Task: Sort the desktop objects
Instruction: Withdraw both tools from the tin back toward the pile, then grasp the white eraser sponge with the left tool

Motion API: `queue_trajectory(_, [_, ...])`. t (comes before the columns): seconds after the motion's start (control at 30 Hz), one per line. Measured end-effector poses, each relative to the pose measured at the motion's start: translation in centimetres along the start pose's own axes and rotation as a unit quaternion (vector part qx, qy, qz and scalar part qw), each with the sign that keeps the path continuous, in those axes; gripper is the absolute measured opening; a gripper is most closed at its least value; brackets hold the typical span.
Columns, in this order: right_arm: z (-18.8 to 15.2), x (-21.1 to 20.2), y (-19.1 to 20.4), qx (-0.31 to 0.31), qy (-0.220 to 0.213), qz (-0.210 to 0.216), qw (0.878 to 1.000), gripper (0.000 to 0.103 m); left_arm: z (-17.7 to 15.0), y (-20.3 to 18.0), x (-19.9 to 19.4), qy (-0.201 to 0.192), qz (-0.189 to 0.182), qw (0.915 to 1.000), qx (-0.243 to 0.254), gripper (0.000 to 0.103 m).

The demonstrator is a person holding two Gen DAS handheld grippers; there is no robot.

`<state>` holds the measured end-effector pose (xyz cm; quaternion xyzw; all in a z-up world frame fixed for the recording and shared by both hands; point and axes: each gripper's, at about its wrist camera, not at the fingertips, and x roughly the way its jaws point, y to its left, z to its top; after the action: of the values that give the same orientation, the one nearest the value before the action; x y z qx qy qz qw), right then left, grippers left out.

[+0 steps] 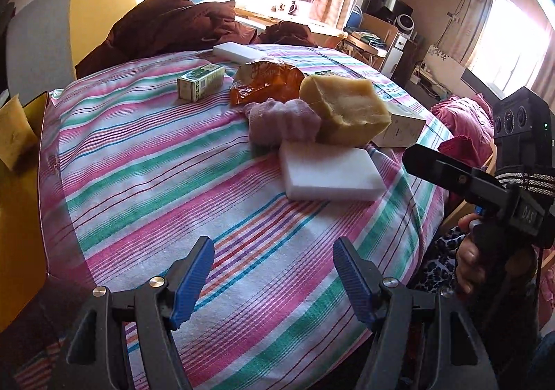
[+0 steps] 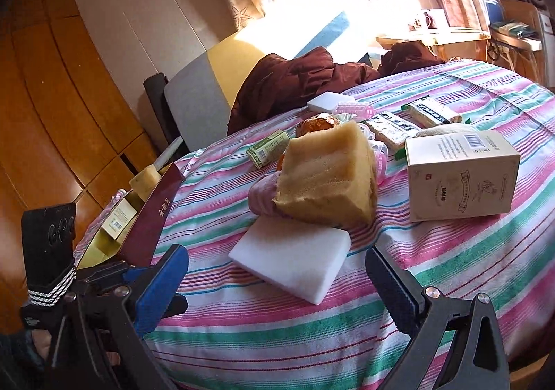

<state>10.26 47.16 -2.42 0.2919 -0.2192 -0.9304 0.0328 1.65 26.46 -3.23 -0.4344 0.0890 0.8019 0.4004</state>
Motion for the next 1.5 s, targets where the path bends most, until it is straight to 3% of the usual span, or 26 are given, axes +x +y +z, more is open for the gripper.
queue_trajectory(0.27, [0.4, -0.9, -0.5, 0.01, -0.015, -0.01, 1.0, 0.103, 3.5, -2.3, 2.7, 0.007, -0.044, 0.9982, 0.039, 0.073])
queue_trajectory(0.53, [0.7, -1.9, -1.9, 0.032, -0.029, -0.021, 0.999, 0.103, 4.6, -2.4, 5.4, 0.022, -0.064, 0.9973, 0.03, 0.073])
queue_trajectory(0.67, [0.7, -1.7, -2.4, 0.04, -0.028, -0.029, 0.998, 0.103, 3.4, -3.4, 4.9, 0.024, -0.118, 0.9917, 0.046, 0.073])
queue_trajectory(0.87, [1.0, -2.2, -2.5, 0.037, -0.035, -0.04, 0.998, 0.103, 0.8, -6.5, 3.8, 0.041, -0.19, 0.9762, 0.096, 0.073])
queue_trajectory(1.07, [1.5, -3.2, -2.6, 0.039, -0.051, -0.044, 0.997, 0.103, 1.8, -6.0, 2.2, 0.0, -0.13, 0.9854, 0.111, 0.074])
queue_trajectory(1.23, [1.5, -2.9, -2.5, 0.039, -0.047, -0.047, 0.997, 0.103, 4.4, -5.1, 3.3, -0.001, -0.104, 0.9849, 0.139, 0.08])
queue_trajectory(1.5, [1.4, -3.0, -3.2, 0.051, -0.046, -0.056, 0.996, 0.103, 5.4, -6.5, 5.2, 0.029, -0.118, 0.9666, 0.226, 0.082])
